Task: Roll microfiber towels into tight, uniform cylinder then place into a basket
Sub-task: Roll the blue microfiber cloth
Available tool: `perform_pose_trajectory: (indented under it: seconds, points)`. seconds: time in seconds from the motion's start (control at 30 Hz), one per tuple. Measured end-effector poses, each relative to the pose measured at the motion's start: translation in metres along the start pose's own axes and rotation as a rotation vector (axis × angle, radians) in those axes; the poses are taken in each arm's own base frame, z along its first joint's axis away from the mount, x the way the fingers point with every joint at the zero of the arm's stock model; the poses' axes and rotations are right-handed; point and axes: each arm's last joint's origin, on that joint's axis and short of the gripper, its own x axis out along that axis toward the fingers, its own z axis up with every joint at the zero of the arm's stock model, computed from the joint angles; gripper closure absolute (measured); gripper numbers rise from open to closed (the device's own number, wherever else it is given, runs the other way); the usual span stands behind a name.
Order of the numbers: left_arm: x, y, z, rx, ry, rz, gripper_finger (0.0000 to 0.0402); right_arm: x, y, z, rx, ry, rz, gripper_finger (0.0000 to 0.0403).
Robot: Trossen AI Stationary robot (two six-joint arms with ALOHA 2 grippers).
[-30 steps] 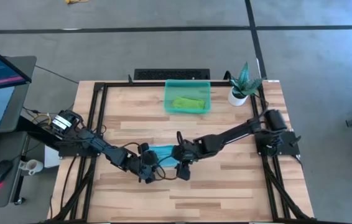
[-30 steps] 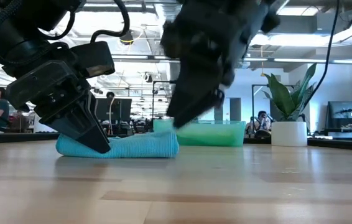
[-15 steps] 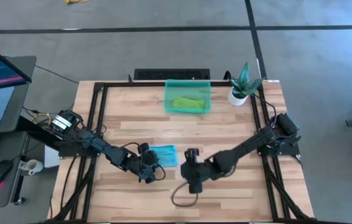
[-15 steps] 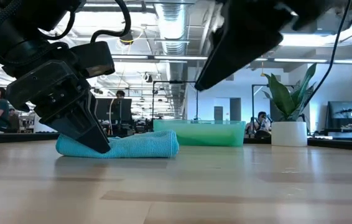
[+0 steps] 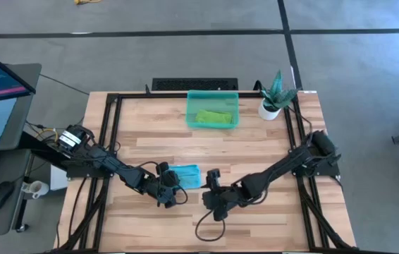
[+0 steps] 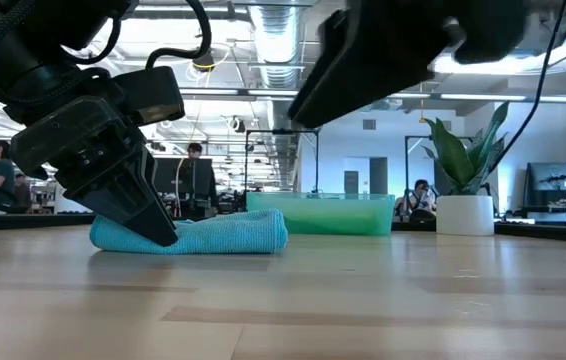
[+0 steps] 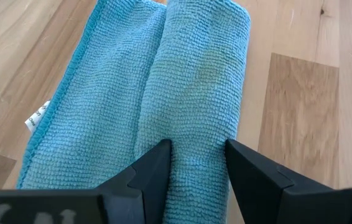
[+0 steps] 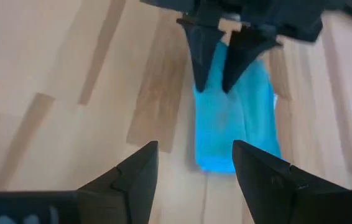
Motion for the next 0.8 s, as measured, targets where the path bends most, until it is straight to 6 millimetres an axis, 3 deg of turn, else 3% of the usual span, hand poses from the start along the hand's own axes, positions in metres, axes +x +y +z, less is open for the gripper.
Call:
perform_pose_trajectory:
  seconds: [0.2, 0.33, 0.53, 0.8]
  points:
    - [0.0, 0.0, 0.0, 0.0, 0.0, 0.0, 0.0252, 0.04, 0.01, -0.011, -0.185, 0.022, -0.026, 0.0173]
    - [0.0, 0.0, 0.0, 0.005, 0.002, -0.005, 0.0252, 0.063, 0.017, -0.024, -0.273, 0.075, -0.136, 0.0173]
    - [0.0, -0.001, 0.0, 0.004, 0.003, -0.006, 0.0252, 0.073, 0.01, -0.03, -0.263, 0.113, -0.22, 0.0173]
    - [0.0, -0.001, 0.0, 0.004, 0.003, -0.007, 0.0252, 0.086, 0.002, -0.034, -0.226, 0.119, -0.182, 0.0173]
